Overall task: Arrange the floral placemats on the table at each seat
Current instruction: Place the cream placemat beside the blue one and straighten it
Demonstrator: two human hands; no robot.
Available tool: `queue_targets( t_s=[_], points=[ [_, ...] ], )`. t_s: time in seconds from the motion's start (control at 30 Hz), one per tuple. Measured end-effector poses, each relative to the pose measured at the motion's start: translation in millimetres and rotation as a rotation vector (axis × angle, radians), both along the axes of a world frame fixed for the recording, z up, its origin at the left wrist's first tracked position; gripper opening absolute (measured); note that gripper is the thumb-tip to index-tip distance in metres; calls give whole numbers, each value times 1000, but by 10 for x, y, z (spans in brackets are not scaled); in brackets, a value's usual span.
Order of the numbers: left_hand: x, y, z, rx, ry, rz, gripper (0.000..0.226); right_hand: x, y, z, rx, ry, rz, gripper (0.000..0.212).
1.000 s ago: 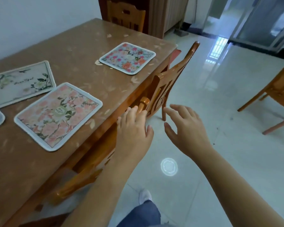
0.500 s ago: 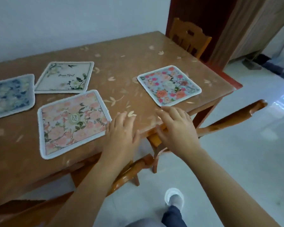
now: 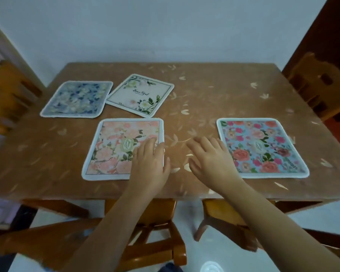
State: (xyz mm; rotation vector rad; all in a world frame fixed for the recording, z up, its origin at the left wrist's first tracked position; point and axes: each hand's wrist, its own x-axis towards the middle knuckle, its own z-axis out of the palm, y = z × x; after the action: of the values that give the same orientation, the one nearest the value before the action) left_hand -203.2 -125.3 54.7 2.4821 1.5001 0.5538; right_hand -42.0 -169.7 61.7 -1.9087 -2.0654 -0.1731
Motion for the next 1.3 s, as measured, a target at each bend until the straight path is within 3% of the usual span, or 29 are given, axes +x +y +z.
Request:
queue_targets(
  t_s=[0.17, 0.43, 0.73, 0.9, 1.13, 1.3],
  points=[
    [-56, 553, -313, -16, 90, 26, 40, -66, 571, -183, 10, -47, 41, 44],
    [-117, 1327, -882, -96, 4, 123, 46, -29, 1517, -743, -66, -140, 167, 47],
    [22, 2254, -1590, -232, 168, 203, 50, 131, 2791, -1431, -106, 29, 281, 42],
    [147, 2703, -1882, -207, 138, 275, 50, 179, 3259, -1802, -69, 91, 326, 36],
    [163, 2853, -2082, -139, 106, 294, 48, 276, 3745, -2038, 73, 41, 442, 31],
    [163, 2858, -2086, -125, 119, 290, 51, 304, 3971, -2017, 62, -30, 598, 32]
  ],
)
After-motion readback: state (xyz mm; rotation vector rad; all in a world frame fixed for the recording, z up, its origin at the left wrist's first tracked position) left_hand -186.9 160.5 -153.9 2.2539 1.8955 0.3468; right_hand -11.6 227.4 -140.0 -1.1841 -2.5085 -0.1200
